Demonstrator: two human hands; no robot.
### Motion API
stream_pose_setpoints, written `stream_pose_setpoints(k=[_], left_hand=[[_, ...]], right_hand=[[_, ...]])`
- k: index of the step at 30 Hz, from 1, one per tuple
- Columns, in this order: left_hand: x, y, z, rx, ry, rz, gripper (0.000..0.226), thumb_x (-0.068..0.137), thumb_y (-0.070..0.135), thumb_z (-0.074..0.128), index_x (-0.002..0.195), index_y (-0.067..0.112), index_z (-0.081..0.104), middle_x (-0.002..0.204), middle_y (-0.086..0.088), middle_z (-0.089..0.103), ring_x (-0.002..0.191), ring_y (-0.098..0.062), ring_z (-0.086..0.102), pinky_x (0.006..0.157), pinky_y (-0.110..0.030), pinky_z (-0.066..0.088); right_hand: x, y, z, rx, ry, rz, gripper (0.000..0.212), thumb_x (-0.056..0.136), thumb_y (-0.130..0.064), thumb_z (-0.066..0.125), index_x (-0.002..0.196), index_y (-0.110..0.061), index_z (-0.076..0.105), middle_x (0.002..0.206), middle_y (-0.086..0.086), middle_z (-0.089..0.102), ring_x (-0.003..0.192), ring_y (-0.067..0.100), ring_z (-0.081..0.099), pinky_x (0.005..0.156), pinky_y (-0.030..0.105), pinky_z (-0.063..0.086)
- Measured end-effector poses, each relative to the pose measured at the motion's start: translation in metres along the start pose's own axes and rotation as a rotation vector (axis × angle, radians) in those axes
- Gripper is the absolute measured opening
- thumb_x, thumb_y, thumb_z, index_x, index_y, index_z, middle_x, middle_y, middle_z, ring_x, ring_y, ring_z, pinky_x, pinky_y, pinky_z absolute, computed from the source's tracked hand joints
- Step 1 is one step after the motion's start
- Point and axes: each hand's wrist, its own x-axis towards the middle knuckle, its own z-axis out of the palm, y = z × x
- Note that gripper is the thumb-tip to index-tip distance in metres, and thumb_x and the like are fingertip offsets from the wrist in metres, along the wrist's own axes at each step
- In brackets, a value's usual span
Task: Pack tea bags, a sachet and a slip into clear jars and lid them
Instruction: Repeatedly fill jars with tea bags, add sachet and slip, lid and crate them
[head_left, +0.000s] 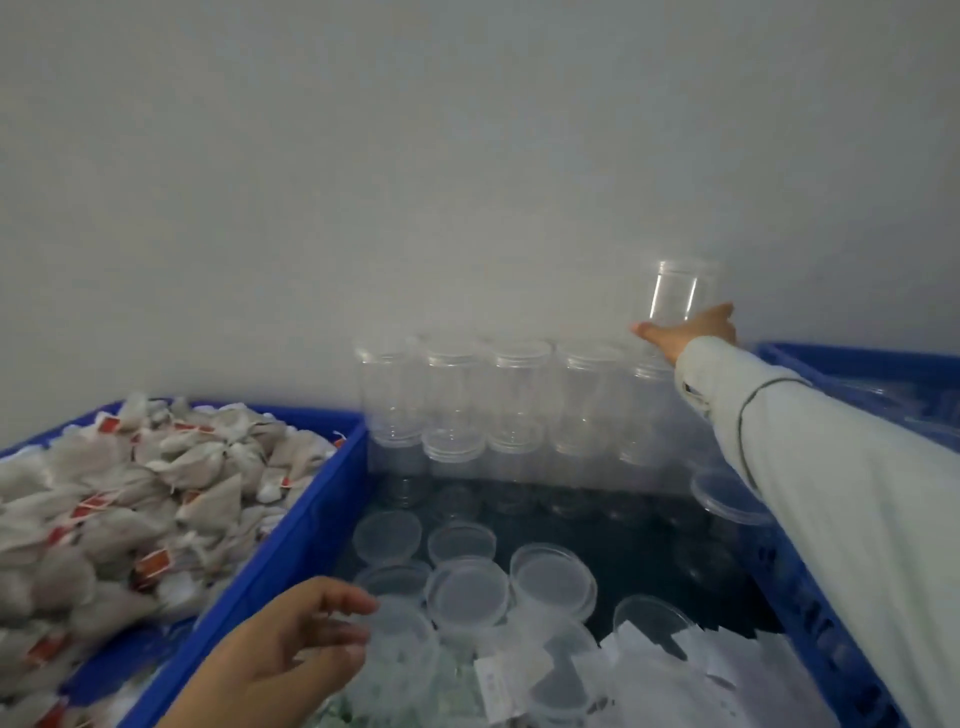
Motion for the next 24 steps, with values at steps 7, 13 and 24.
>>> stream_pose_setpoints(k=[7,13,24], left_hand=[[0.007,-0.022,-0.023,-0.159,0.215,-0.004,0.022,0.084,-0.013,0.058,0.082,0.006,0.069,0.075,-0.003,0.072,0.079,-0.025,0.066,0.074,-0.037,0.050],[-0.001,-0.017,-0.016,0.007,0.221,0.406,0.037,0.066,0.020,0.074,0.098,0.035,0.063,0.099,0.015,0.066,0.082,-0.005,0.066,0.066,-0.019,0.054],[-0.015,-0.033,-0.010,0.358,-0.381,0.468,0.093,0.052,0.083,0.065,0.130,0.072,0.015,0.140,0.036,0.030,0.125,0.006,0.044,0.101,-0.025,0.044]], right_hand=[[0.001,-0.006,0.032,0.121,0.242,-0.092,0.111,0.072,-0.035,0.080,0.151,-0.009,0.005,0.153,0.013,0.021,0.139,0.030,0.026,0.112,0.037,0.024],[-0.123,-0.004,0.013,0.283,-0.076,-0.547,0.082,0.058,-0.049,0.078,0.125,-0.020,0.041,0.118,0.001,0.038,0.095,0.015,0.049,0.076,0.024,0.043],[-0.284,0.090,0.028,0.091,-1.391,-0.476,0.079,0.054,-0.018,0.077,0.120,-0.037,0.038,0.113,-0.010,0.056,0.110,0.012,0.057,0.096,0.034,0.049]])
